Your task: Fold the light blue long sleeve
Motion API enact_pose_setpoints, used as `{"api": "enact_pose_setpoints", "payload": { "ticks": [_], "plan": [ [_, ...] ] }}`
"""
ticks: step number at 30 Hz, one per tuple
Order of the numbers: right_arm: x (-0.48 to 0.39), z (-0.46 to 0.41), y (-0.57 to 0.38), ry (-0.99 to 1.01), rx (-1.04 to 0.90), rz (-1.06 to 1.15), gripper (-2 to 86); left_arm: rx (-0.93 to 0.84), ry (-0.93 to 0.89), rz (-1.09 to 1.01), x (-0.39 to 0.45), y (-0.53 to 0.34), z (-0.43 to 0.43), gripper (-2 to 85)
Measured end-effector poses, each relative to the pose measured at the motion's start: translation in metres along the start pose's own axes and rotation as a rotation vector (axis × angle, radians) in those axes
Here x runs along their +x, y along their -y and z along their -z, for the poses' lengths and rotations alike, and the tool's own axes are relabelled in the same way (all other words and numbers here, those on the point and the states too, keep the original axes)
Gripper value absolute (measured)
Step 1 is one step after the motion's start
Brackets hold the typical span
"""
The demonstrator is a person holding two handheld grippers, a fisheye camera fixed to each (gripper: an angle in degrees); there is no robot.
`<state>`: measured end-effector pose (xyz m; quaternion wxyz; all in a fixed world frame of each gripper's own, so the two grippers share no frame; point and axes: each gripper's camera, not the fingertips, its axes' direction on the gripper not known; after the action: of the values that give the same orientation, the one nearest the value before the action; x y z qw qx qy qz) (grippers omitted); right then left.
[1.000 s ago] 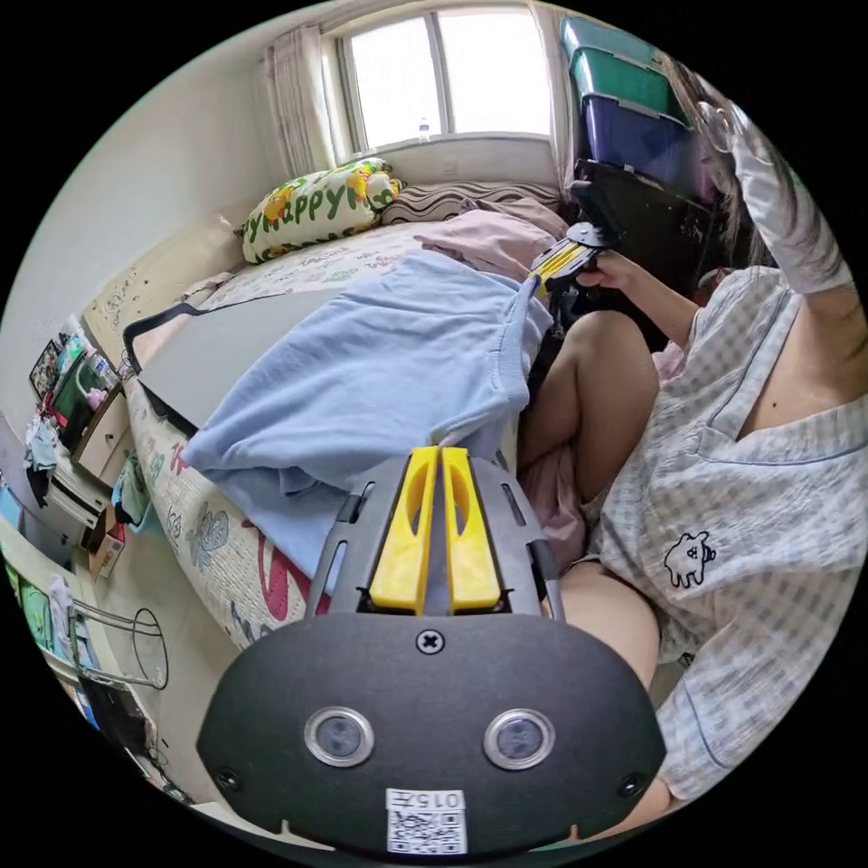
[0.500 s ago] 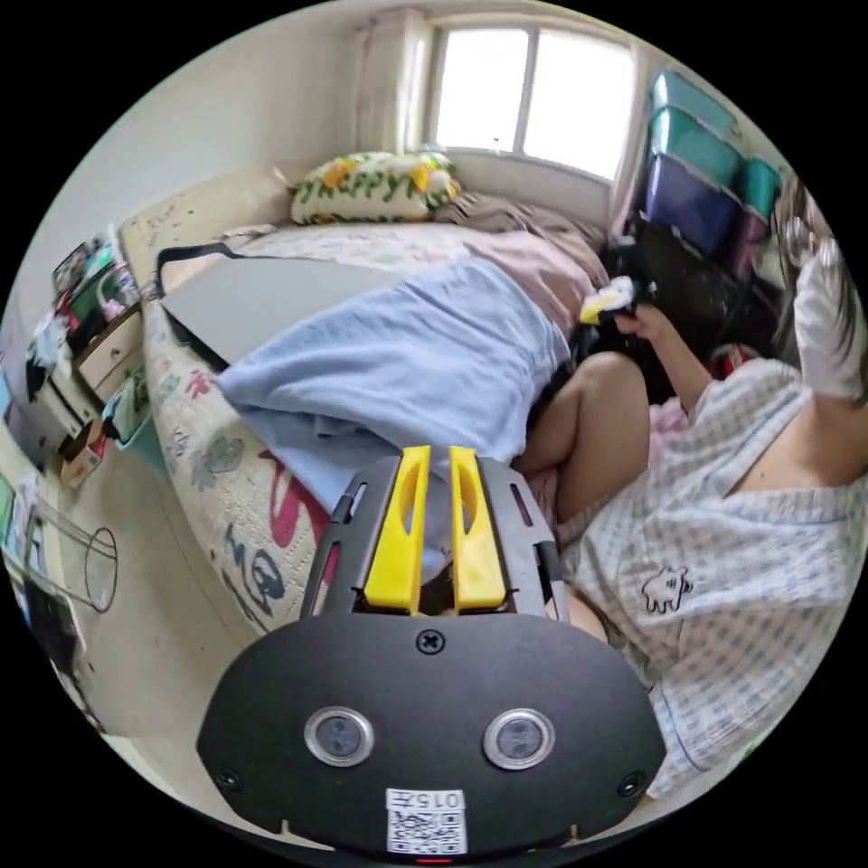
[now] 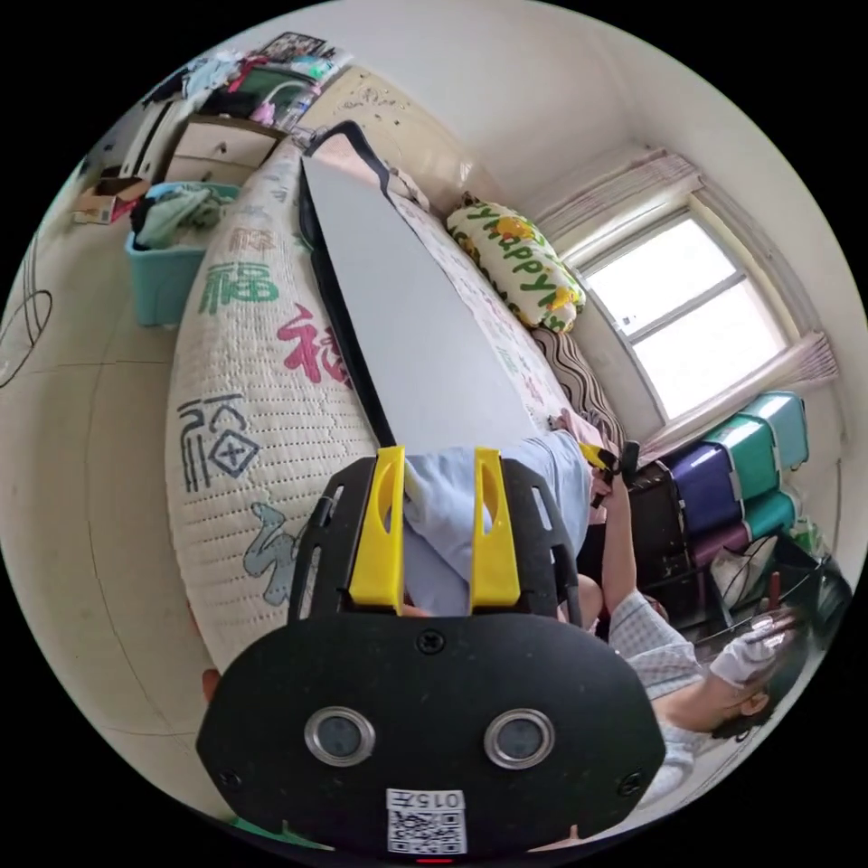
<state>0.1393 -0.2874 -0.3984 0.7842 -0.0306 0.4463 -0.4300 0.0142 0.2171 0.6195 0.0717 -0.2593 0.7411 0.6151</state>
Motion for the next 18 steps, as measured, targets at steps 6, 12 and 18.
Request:
{"api": "enact_pose_setpoints", "payload": {
  "ticks": [6, 12, 18],
  "plan": [
    [0.043, -0.006, 0.020, 0.053, -0.024, -0.080, 10.6, -0.001, -0.079, 0.031, -0.046, 0.001, -0.030, 8.8],
    [0.066, 0.001, 0.026, 0.033, 0.016, -0.116, 10.7, 0.031, -0.133, 0.034, -0.069, 0.008, -0.017, 11.6],
    [0.067, -0.004, 0.045, 0.016, -0.048, -0.071, 12.9, -0.095, -0.061, -0.073, -0.065, 0.014, -0.016, 12.5]
  ]
}}
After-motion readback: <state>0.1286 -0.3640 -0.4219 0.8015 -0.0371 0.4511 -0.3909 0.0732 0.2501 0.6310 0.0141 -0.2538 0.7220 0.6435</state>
